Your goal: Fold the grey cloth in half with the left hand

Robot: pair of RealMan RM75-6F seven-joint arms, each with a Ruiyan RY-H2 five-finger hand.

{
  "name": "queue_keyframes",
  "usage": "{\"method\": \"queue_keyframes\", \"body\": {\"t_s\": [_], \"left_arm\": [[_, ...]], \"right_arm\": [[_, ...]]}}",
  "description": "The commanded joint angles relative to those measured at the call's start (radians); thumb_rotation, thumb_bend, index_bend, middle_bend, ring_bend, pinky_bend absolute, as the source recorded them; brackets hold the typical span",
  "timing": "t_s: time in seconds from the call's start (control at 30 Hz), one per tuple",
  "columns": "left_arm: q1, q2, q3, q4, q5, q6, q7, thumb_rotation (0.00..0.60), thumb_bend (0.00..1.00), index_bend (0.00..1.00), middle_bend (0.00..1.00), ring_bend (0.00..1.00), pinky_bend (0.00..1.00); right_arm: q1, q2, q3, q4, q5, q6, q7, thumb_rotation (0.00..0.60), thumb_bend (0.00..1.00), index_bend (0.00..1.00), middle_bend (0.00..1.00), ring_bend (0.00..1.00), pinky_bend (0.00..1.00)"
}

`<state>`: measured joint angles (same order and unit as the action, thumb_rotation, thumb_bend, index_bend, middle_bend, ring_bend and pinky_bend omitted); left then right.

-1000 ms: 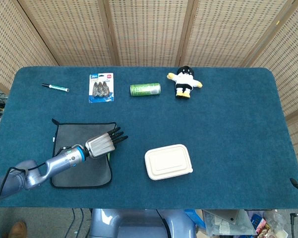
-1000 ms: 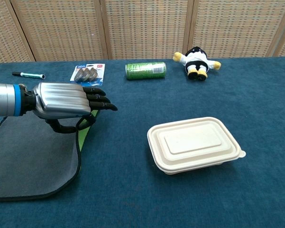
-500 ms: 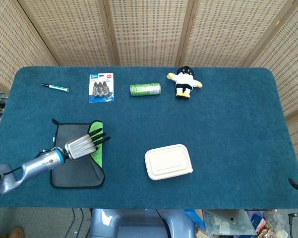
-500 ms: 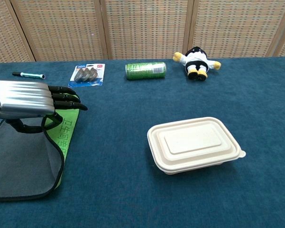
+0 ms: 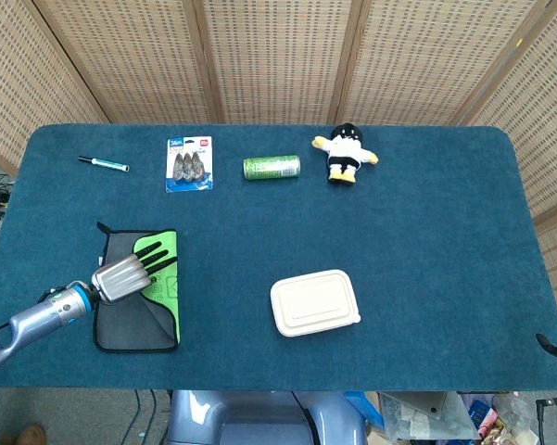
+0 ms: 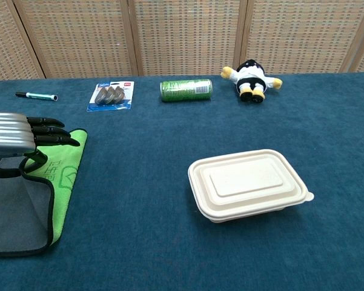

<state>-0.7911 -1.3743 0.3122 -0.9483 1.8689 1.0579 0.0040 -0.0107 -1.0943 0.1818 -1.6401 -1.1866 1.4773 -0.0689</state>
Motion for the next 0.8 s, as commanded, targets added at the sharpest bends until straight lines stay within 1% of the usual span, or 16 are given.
{"method": "queue_keyframes", "body": {"t_s": [0.03,0.53,0.8], "left_arm": [[0.017,-0.004,0.011,0.023,0.008,0.008,-0.011,0.600,0.50,0.62,0.00,0.00,0.00],[0.054,-0.016,0.037,0.137,0.043,0.026,-0.005,0.600,0.50,0.62,0.00,0.00,0.00],[0.078,-0.022,0.034,0.201,0.041,0.039,0.003,0.600,0.50,0.62,0.00,0.00,0.00]], "right_arm": [[0.000,0.000,-0.001,-0.002,-0.002,0.001,-0.001,0.600,0.00,0.00,0.00,0.00,0.00],[-0.003,0.001,-0.001,-0.008,-0.005,0.011,-0.007,0.600,0.00,0.00,0.00,0.00,0.00],[-0.003,0.000,-0.003,-0.010,-0.007,0.013,-0.009,0.600,0.00,0.00,0.00,0.00,0.00]]}}
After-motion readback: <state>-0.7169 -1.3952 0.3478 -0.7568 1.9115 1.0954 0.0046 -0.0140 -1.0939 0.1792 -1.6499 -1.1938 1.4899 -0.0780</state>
